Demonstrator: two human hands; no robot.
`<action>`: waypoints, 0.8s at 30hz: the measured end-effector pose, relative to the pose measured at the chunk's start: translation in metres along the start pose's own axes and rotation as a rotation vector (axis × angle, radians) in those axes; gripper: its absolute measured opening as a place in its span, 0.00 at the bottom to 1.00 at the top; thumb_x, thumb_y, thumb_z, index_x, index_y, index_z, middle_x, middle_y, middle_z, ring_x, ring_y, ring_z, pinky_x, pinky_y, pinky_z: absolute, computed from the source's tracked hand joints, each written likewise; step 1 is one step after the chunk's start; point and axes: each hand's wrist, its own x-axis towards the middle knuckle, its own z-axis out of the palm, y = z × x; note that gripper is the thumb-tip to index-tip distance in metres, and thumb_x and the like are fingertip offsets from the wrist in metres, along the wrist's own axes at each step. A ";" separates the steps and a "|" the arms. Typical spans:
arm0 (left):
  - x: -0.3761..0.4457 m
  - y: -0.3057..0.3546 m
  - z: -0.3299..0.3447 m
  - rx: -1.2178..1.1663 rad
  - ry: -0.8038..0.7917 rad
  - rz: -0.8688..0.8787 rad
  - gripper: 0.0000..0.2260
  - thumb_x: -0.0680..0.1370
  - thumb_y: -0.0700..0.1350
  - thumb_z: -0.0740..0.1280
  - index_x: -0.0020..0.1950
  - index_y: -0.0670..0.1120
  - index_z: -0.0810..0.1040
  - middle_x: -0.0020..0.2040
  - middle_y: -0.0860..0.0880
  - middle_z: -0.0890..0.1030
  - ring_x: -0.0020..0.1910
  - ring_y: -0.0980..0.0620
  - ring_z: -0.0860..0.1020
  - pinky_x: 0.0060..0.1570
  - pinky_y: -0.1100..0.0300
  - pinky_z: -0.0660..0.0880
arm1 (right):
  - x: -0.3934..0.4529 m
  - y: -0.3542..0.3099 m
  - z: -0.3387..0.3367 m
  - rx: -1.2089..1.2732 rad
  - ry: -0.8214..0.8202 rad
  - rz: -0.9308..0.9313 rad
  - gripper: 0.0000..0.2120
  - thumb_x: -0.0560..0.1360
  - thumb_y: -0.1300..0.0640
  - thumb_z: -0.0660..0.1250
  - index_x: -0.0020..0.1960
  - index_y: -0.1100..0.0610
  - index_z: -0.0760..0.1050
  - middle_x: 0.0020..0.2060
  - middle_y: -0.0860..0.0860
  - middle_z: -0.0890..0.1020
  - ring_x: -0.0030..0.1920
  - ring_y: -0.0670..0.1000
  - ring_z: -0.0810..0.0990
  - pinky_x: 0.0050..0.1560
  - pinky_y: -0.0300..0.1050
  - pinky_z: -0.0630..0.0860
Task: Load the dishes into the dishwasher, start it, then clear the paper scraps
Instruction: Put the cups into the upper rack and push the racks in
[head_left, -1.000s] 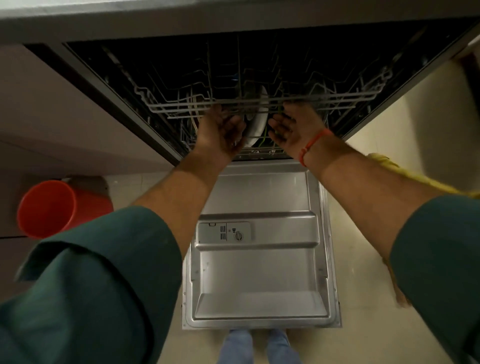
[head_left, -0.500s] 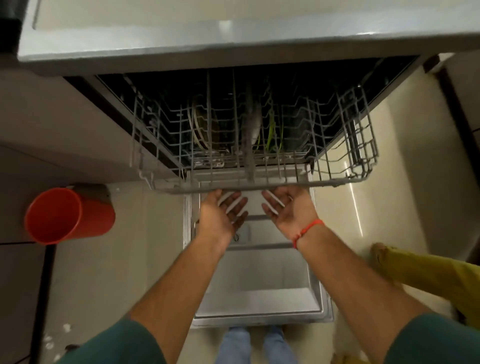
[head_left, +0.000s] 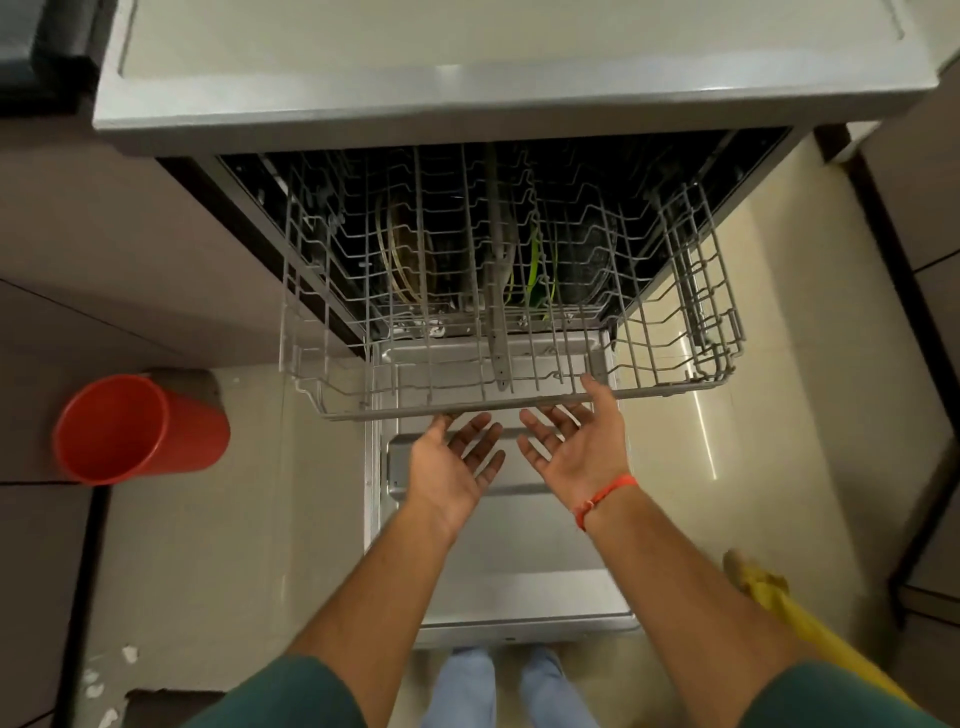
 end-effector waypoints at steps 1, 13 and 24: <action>0.001 0.000 0.000 -0.001 0.004 0.000 0.11 0.85 0.49 0.55 0.60 0.49 0.75 0.52 0.45 0.84 0.54 0.45 0.83 0.50 0.48 0.76 | 0.002 0.001 0.002 -0.031 0.017 -0.014 0.20 0.74 0.40 0.69 0.60 0.50 0.75 0.53 0.52 0.81 0.54 0.55 0.84 0.54 0.54 0.77; 0.002 -0.010 0.004 0.079 0.103 0.010 0.07 0.86 0.45 0.58 0.56 0.48 0.75 0.43 0.48 0.82 0.50 0.47 0.84 0.47 0.47 0.77 | 0.003 -0.006 0.008 -0.278 0.137 -0.075 0.09 0.80 0.53 0.59 0.49 0.57 0.74 0.47 0.57 0.82 0.51 0.56 0.84 0.56 0.60 0.79; -0.029 -0.041 -0.022 0.095 0.181 -0.074 0.12 0.86 0.43 0.55 0.47 0.45 0.75 0.43 0.46 0.81 0.47 0.48 0.83 0.53 0.48 0.76 | -0.018 0.011 -0.032 -0.281 0.177 0.028 0.07 0.79 0.57 0.57 0.45 0.56 0.72 0.49 0.59 0.84 0.51 0.58 0.83 0.57 0.60 0.79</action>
